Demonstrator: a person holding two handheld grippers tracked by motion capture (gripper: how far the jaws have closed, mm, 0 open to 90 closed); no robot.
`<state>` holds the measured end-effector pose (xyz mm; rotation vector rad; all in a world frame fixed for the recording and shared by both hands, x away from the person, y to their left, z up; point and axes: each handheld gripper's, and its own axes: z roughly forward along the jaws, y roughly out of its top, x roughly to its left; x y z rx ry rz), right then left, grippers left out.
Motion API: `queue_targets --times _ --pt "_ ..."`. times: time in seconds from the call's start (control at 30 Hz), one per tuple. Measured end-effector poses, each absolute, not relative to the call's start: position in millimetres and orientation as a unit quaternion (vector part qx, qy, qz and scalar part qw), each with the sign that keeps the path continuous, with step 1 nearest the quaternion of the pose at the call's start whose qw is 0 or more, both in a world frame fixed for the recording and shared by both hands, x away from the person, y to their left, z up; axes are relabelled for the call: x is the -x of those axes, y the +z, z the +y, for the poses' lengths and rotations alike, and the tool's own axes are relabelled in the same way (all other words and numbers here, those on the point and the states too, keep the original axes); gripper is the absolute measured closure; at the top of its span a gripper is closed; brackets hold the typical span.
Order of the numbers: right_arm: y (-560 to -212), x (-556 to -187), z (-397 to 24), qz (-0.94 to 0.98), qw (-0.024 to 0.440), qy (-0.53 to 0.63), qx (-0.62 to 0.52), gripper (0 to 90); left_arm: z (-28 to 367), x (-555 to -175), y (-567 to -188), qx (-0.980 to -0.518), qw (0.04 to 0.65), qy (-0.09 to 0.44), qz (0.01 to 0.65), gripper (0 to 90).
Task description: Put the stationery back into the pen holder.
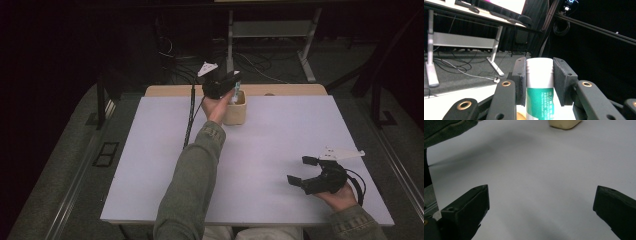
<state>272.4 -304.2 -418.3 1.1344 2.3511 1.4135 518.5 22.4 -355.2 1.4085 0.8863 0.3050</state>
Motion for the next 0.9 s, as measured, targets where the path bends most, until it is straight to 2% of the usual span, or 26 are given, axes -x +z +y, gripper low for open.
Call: queue_targets --times 0.37,0.9 --pt "-418 -272 -304 0.791 0.084 0.475 -0.377 0.2 17 -523 -365 -0.635 0.651 0.168 0.381 64.1" --pt "-419 -272 -304 0.793 0.085 0.473 -0.375 0.2 20 -522 -374 -0.650 0.624 0.174 0.397 61.9"
